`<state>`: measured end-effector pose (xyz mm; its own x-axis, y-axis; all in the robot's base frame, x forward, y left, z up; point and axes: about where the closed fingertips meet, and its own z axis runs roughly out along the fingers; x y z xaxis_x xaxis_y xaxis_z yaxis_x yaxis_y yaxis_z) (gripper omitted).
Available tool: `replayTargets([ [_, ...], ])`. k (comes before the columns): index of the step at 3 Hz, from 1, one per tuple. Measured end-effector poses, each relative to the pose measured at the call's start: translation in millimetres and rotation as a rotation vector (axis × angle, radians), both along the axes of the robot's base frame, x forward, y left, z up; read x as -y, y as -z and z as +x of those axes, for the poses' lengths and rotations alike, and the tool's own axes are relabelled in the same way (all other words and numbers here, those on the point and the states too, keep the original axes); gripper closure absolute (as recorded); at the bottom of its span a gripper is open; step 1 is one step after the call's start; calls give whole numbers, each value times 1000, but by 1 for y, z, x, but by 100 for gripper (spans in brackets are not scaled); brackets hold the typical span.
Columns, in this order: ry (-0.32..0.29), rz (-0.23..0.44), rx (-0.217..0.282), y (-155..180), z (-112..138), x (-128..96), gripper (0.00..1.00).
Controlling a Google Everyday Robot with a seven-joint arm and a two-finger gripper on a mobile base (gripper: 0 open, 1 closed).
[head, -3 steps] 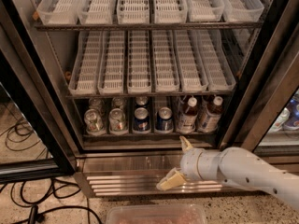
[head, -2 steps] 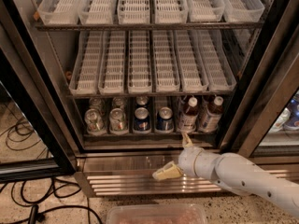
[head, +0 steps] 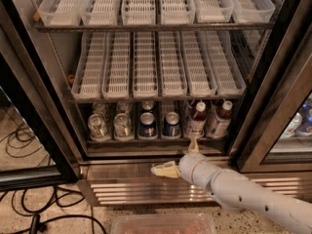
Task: Pick pepsi can from bottom shelf of fridge
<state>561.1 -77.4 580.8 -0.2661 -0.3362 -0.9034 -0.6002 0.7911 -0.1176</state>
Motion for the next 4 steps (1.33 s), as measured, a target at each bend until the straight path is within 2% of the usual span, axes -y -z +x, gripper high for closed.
replayTargets([
  [1, 111, 28, -9, 1, -3, -6, 0],
  [2, 232, 20, 9, -2, -2, 3, 0],
  [3, 295, 9, 41, -8, 6, 19, 0],
  [4, 295, 10, 45, -8, 6, 18, 2],
])
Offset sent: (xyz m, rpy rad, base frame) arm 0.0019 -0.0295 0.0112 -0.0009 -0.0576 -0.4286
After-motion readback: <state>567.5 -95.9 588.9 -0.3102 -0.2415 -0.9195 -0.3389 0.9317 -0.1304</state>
